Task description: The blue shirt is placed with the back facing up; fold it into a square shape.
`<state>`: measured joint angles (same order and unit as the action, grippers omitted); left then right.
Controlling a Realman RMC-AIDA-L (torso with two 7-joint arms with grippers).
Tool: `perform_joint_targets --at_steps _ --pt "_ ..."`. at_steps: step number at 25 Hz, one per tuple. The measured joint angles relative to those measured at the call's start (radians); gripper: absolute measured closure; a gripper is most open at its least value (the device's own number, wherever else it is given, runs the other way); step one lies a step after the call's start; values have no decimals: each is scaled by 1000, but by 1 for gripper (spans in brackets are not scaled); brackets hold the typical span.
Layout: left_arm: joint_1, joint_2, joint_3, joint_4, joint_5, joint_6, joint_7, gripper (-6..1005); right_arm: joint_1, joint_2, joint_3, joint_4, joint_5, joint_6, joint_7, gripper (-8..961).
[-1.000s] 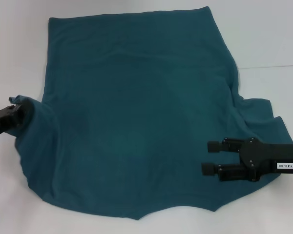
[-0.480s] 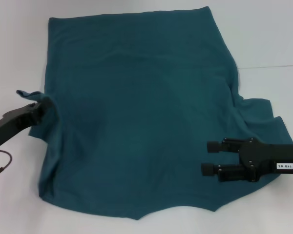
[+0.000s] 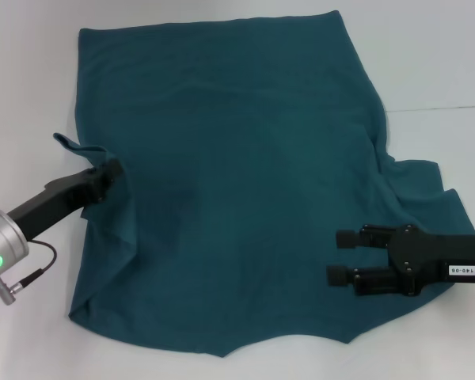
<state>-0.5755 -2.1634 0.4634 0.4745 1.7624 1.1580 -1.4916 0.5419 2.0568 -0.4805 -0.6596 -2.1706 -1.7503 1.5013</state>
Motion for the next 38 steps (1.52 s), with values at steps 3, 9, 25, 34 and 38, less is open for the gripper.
perform_joint_targets --at_steps 3,9,25,34,38 --pt "-7 -1 0 -19 0 -6 9 997 0 1 0 0 0 0 1 107" --pt "-27 -5 0 -75 0 -12 30 977 0 2 -4 0 0 0 4 109" --pt "-43 -7 74 -112 -21 -35 42 445 -1 2 2 0 0 -6 7 113" --pt "13 -4 65 -80 -88 120 98 188 -9 0 48 0 0 -9 7 116" --pt "27 -7 66 -84 -93 167 175 112 -24 -2 91 0 1 -7 7 117"
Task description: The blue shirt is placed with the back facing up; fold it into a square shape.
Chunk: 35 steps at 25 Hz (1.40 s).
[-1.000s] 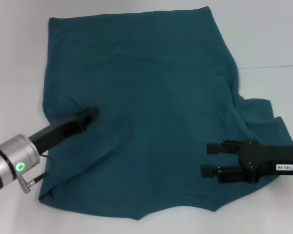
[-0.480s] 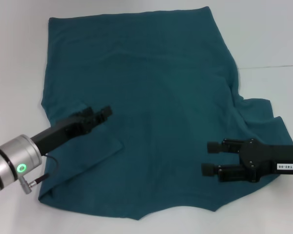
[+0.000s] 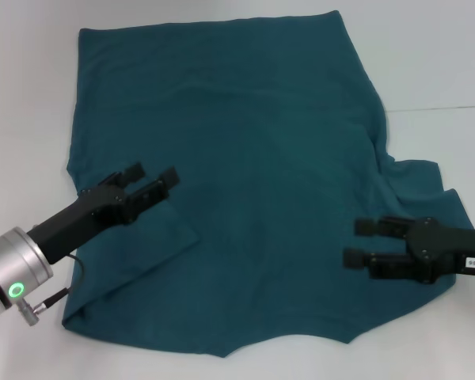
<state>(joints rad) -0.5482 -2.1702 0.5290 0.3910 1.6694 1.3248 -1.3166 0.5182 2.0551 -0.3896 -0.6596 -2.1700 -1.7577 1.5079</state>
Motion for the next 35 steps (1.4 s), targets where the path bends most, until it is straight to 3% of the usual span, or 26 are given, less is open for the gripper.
perform_joint_targets --at_steps 7,19,30,35 --pt "5 0 36 -5 8 89 88 120 -38 -7 121 -1 1 6 7 119" --pt "-5 6 252 56 129 148 107 124 -109 -21 264 -1 1 70 98 122" --pt "1 7 268 78 145 155 71 124 -103 -46 288 -15 1 199 374 125" --pt "3 7 269 112 165 159 19 124 -112 -76 278 -15 -4 255 496 127"
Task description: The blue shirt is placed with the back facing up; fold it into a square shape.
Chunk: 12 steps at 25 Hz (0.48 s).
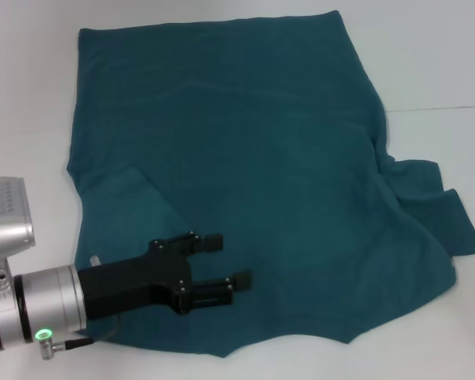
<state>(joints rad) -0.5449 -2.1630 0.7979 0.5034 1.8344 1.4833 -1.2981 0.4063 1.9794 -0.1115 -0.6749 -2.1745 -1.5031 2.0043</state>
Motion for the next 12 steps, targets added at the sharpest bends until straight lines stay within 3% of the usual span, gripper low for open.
perform_joint_targets --at_steps 8,12 --pt "-7 0 2 4 1 2 -26 125 -9 -44 -66 -77 -6 -10 129 129" --pt "-7 0 0 6 2 2 -36 125 -8 -51 -112 -105 -25 13 166 130"
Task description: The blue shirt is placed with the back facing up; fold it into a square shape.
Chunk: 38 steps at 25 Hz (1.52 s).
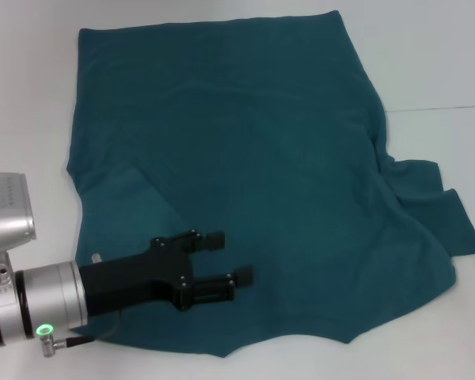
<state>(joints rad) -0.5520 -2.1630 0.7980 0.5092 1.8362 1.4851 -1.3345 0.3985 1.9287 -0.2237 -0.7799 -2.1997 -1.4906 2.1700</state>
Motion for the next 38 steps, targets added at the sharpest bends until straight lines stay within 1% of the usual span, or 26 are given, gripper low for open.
perform_joint_targets --at_steps 3,9,14,18,25,27,32,38 --pt "-6 0 5 2 0 0 -21 125 13 -3 -10 1 -24 35 17 131" --pt "-14 0 13 3 0 0 -36 123 35 -24 -33 4 -59 79 100 133" --pt "-14 0 13 -2 0 0 -36 124 48 -26 -47 5 -88 90 138 134" --pt "-8 -1 13 -6 0 2 -37 124 62 -24 -54 18 -96 90 136 135" --pt "-4 -3 15 -7 0 7 -46 123 85 -19 -97 25 -96 91 157 137" --pt "-4 -4 15 -7 0 7 -46 123 89 -17 -110 25 -97 111 167 138" --pt "-4 -5 15 -10 0 6 -46 124 111 -5 -139 52 -96 195 172 139" --pt "-2 -5 15 -16 -1 -2 -44 125 143 1 -162 136 -91 322 147 141"
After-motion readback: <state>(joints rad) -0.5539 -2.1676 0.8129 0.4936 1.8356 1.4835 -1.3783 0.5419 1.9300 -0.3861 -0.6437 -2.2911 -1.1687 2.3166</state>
